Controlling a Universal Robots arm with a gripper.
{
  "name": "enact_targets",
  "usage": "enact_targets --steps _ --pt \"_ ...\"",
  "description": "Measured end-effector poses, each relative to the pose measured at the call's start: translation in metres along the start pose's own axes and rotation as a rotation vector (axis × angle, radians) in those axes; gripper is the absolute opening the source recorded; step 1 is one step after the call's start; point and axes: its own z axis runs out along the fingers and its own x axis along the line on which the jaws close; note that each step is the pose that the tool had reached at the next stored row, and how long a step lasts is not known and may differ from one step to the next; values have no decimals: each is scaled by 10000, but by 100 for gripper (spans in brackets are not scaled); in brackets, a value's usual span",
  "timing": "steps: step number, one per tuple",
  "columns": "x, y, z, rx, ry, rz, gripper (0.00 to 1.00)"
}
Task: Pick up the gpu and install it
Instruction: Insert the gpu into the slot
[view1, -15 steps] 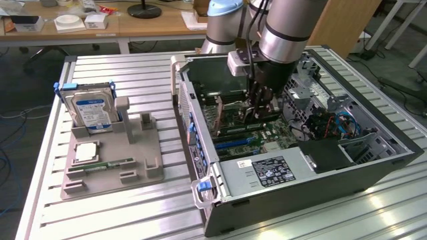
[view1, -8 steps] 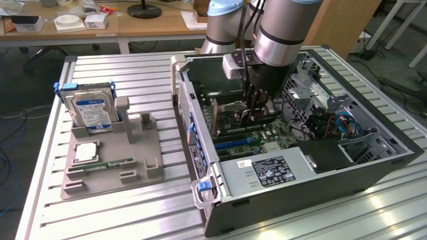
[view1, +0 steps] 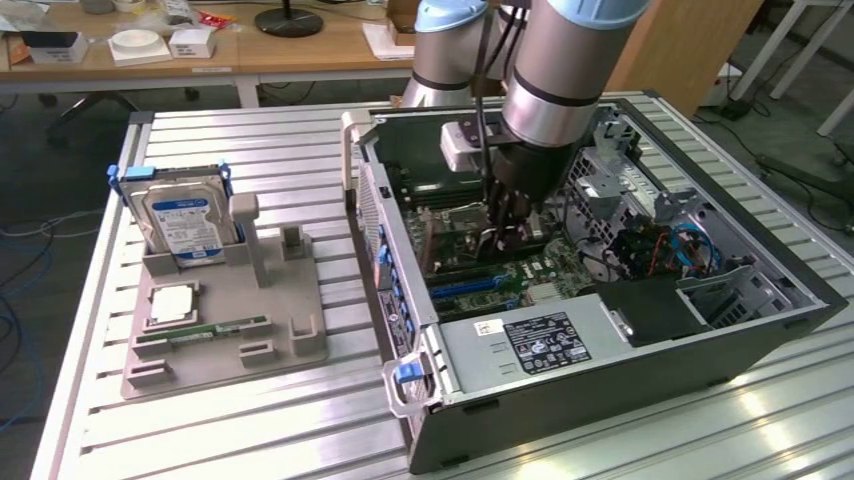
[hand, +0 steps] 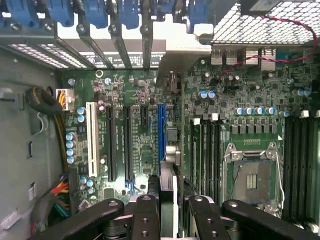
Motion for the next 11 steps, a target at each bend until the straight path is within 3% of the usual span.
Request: enact_targets --steps 11 --pt "23 18 109 3 2 84 27"
